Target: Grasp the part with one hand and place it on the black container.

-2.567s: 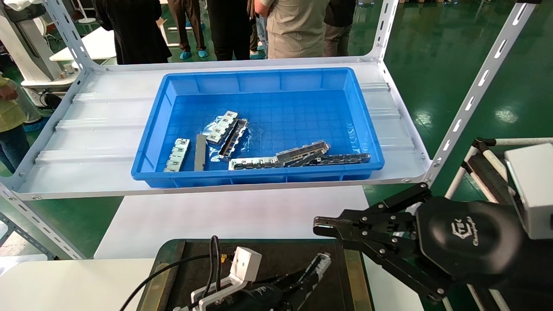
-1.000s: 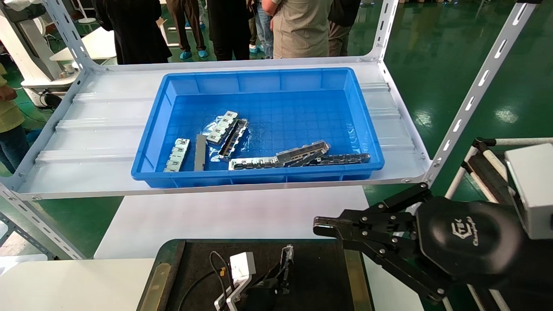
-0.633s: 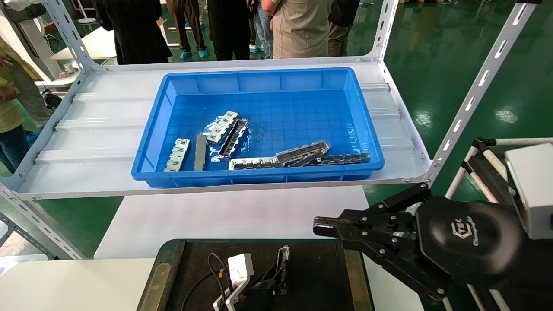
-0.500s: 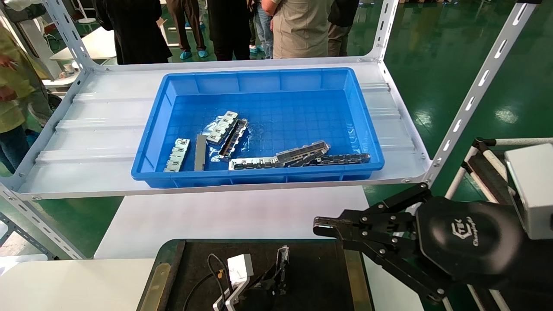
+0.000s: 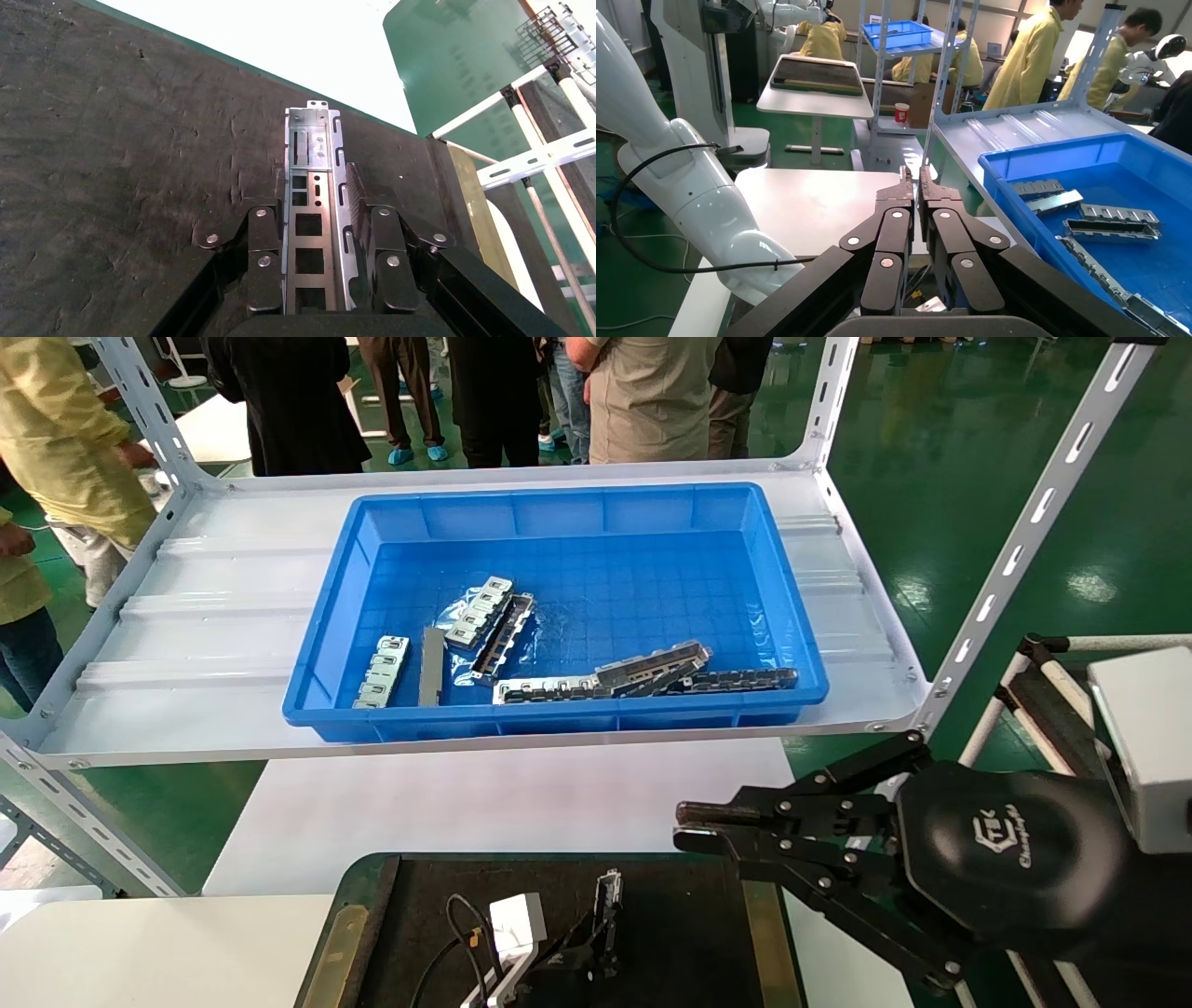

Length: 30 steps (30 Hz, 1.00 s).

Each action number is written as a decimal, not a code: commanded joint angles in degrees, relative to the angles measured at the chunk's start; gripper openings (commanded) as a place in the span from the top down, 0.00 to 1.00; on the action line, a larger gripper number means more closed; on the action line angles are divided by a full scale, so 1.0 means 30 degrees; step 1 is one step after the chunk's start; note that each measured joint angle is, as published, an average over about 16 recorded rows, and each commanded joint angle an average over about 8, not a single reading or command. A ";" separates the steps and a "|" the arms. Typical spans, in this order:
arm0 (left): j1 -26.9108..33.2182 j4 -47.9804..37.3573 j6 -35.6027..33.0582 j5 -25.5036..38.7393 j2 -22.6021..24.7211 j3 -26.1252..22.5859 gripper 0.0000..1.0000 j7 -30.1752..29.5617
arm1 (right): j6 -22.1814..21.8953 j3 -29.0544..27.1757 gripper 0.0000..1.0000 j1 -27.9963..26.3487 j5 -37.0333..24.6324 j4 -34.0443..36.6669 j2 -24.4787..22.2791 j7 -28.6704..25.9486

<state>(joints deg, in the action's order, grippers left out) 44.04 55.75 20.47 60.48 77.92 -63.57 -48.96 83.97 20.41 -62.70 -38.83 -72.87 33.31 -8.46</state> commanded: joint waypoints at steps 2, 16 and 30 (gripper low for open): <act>0.0061 -0.0094 0.0272 0.0435 -0.0003 -0.0375 0.00 -0.0713 | 0.0000 0.0001 0.00 0.0000 0.0001 0.0000 0.0000 0.0000; 0.0475 0.0079 0.1041 0.2272 -0.0256 -0.1767 0.00 -0.3478 | -0.0002 0.0005 0.00 -0.0001 0.0003 0.0000 -0.0002 0.0002; 0.1458 0.1065 -0.0955 0.4518 -0.1745 -0.2036 0.00 -0.5983 | -0.0003 0.0008 0.00 -0.0002 0.0006 0.0000 -0.0003 0.0004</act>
<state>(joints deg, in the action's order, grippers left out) 48.31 59.64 17.48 74.00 72.28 -69.64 -66.84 83.96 20.44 -62.71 -38.81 -72.87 33.30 -8.45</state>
